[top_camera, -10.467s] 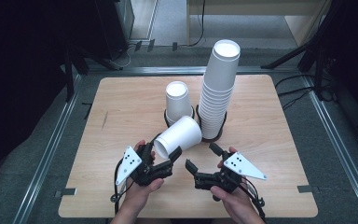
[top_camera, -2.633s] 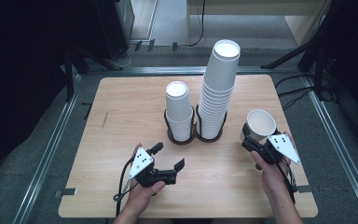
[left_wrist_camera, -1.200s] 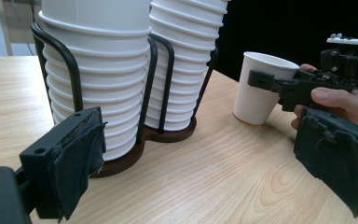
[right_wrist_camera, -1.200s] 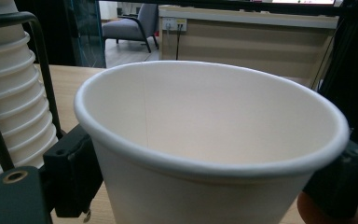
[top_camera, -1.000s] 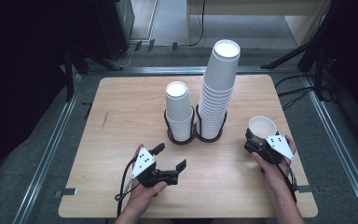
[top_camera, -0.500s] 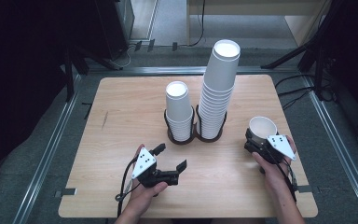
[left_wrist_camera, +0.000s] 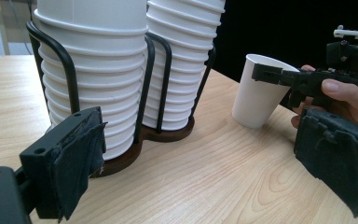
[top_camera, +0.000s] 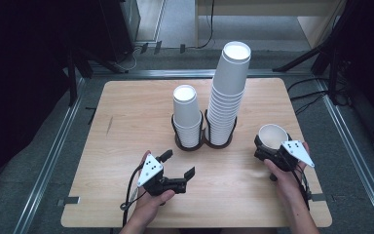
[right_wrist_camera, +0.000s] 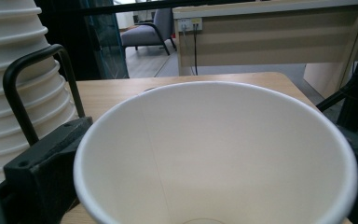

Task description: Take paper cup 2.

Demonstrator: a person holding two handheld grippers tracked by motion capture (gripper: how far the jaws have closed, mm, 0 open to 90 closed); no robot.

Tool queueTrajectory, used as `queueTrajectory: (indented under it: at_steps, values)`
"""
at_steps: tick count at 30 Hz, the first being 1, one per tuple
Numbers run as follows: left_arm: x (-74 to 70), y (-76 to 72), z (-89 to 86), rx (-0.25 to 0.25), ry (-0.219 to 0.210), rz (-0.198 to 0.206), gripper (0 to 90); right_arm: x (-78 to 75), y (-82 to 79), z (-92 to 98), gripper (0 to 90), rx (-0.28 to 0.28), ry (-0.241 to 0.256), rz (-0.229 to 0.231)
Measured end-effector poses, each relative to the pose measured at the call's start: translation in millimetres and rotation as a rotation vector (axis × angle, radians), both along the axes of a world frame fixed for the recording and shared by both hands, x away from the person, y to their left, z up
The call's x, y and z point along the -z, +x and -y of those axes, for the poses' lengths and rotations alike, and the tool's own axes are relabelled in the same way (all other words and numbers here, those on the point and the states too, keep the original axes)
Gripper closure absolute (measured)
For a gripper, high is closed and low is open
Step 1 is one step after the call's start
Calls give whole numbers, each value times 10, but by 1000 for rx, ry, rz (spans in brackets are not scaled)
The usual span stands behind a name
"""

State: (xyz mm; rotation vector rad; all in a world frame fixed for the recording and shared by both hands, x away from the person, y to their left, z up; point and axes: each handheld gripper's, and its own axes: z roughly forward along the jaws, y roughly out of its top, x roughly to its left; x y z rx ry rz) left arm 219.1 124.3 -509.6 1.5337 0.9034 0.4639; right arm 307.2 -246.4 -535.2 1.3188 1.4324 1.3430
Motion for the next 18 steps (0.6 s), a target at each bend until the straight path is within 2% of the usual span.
queueTrajectory:
  at_steps: [5, 8, 10, 18]
  values:
    - [-6, -5, 23, 1, -1, 0, 22, -22, -31, -14, 0, -2, -10, -5]
    - [-26, -13, 65, -2, 11, 5, 22, -37, -64, -36, 0, -10, -27, -9]
    - [-51, -16, 86, -3, 1, 7, 22, -48, -93, -55, 0, -14, -48, -8]
    - [-155, 21, 184, -33, 5, 18, 22, -95, -239, -90, 0, -39, -65, -25]
